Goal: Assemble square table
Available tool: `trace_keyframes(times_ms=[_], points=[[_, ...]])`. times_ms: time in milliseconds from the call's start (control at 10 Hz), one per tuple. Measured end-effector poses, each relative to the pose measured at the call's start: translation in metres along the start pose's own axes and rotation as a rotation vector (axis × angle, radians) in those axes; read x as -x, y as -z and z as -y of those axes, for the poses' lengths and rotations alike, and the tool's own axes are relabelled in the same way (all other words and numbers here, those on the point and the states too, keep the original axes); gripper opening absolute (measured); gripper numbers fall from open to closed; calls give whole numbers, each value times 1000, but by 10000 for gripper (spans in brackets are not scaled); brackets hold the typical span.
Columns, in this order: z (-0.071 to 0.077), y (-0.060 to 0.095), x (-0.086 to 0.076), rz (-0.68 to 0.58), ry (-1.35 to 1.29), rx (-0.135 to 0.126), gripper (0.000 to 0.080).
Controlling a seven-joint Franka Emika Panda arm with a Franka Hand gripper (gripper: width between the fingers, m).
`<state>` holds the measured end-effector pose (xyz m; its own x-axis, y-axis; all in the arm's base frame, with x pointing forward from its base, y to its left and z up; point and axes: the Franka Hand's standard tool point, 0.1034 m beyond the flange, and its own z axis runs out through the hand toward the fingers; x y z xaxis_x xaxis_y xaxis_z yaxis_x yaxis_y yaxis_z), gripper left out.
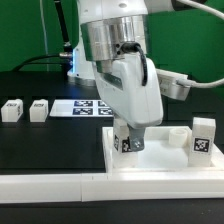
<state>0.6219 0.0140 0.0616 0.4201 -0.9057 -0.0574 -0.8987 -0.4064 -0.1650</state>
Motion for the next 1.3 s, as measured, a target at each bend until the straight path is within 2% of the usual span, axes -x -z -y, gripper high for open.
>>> trace_keyframes(times_ms=[100, 200, 500, 600, 900, 1100, 1300], points=[[1, 1, 1, -4, 135, 3, 623], [3, 1, 4, -5, 147, 3, 645], [2, 1, 2, -8, 404, 10, 649], [4, 3, 2, -26, 599, 32, 649], [4, 5, -2, -32, 1003, 52, 649], [0, 5, -11, -29, 1152, 59, 649], [-2, 4, -10, -28, 1252, 63, 649]])
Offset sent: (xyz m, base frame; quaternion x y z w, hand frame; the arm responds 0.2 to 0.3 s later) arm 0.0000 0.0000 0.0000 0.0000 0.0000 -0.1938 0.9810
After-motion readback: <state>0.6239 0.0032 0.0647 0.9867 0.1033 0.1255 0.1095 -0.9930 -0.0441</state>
